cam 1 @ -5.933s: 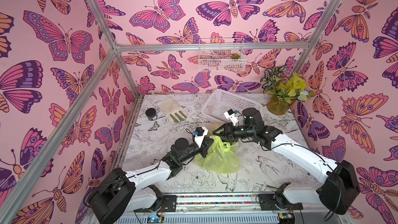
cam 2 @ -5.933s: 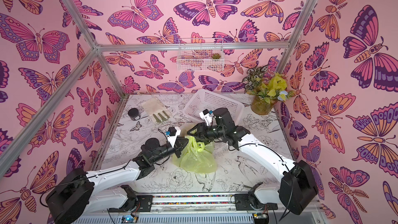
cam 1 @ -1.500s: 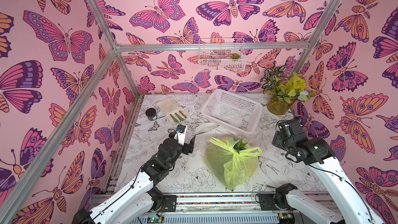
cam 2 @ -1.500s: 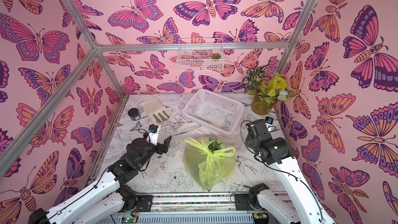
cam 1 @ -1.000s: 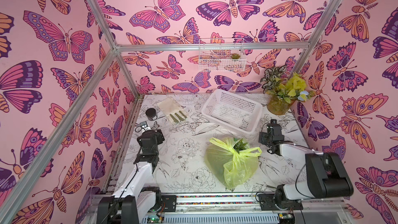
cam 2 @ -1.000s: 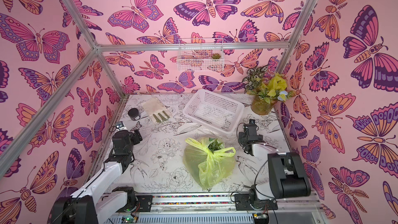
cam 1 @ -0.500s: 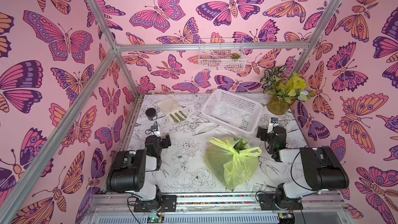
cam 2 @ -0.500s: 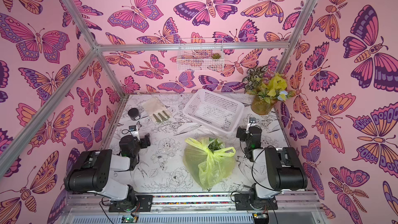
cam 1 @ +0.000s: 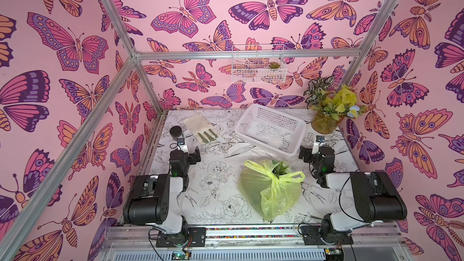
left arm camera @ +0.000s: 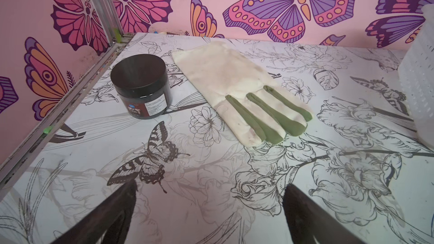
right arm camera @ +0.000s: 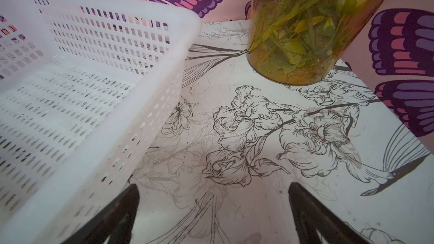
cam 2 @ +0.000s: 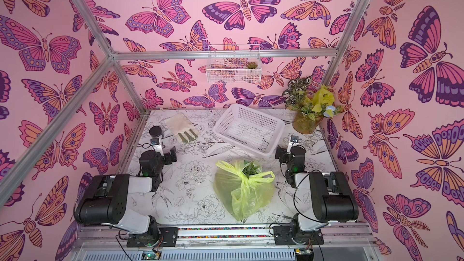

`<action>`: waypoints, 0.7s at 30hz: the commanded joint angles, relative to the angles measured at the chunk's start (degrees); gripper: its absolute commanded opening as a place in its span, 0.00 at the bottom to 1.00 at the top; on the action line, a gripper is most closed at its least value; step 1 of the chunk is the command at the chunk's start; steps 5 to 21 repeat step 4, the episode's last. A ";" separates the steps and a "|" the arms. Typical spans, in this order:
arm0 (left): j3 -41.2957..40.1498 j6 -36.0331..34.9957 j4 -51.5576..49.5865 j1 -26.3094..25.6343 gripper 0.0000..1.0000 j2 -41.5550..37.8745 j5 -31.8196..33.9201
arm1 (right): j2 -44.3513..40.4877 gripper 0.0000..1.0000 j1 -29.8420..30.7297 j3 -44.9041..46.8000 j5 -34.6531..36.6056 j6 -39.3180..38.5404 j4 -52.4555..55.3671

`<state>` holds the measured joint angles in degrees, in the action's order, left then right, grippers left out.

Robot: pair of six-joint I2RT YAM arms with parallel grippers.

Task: Place the pineapple into a plastic bag & tie a knot
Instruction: Reset both arms

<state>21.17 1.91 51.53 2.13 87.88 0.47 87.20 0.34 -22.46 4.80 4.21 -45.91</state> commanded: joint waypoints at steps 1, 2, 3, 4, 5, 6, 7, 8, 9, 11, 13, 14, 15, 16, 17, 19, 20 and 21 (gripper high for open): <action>0.68 -1.28 -1.10 -0.89 0.99 0.70 2.33 | -0.84 0.99 -0.40 -0.94 -0.82 -0.78 0.00; 0.55 -1.43 -0.66 -0.90 0.99 0.76 2.34 | -1.12 0.99 -0.35 -0.67 -0.76 -0.87 -0.20; 0.37 -1.47 -0.64 -0.99 0.99 0.64 2.26 | -1.15 0.99 -0.34 -0.65 -0.67 -0.80 -0.15; 0.13 -1.56 -0.28 -1.12 0.99 0.41 2.42 | -0.99 0.99 -0.34 -0.80 -0.70 -0.83 -0.09; 0.13 -1.56 -0.28 -1.12 0.99 0.41 2.42 | -0.99 0.99 -0.34 -0.80 -0.70 -0.83 -0.09; 0.13 -1.56 -0.28 -1.12 0.99 0.41 2.42 | -0.99 0.99 -0.34 -0.80 -0.70 -0.83 -0.09; 0.13 -1.56 -0.28 -1.12 0.99 0.41 2.42 | -0.99 0.99 -0.34 -0.80 -0.70 -0.83 -0.09; 0.13 -1.56 -0.28 -1.12 0.99 0.41 2.42 | -0.99 0.99 -0.34 -0.80 -0.70 -0.83 -0.09; 0.13 -1.56 -0.28 -1.12 0.99 0.41 2.42 | -0.99 0.99 -0.34 -0.80 -0.70 -0.83 -0.09; 0.13 -1.56 -0.28 -1.12 0.99 0.41 2.42 | -0.99 0.99 -0.34 -0.80 -0.70 -0.83 -0.09; 0.13 -1.56 -0.28 -1.12 0.99 0.41 2.42 | -0.99 0.99 -0.34 -0.80 -0.70 -0.83 -0.09; 0.13 -1.56 -0.28 -1.12 0.99 0.41 2.42 | -0.99 0.99 -0.34 -0.80 -0.70 -0.83 -0.09; 0.13 -1.56 -0.28 -1.12 0.99 0.41 2.42 | -0.99 0.99 -0.34 -0.80 -0.70 -0.83 -0.09; 0.13 -1.56 -0.28 -1.12 0.99 0.41 2.42 | -0.99 0.99 -0.34 -0.80 -0.70 -0.83 -0.09; 0.13 -1.56 -0.28 -1.12 0.99 0.41 2.42 | -0.99 0.99 -0.34 -0.80 -0.70 -0.83 -0.09; 0.13 -1.56 -0.28 -1.12 0.99 0.41 2.42 | -0.99 0.99 -0.34 -0.80 -0.70 -0.83 -0.09; 0.13 -1.56 -0.28 -1.12 0.99 0.41 2.42 | -0.99 0.99 -0.34 -0.80 -0.70 -0.83 -0.09; 0.13 -1.56 -0.28 -1.12 0.99 0.41 2.42 | -0.99 0.99 -0.34 -0.80 -0.70 -0.83 -0.09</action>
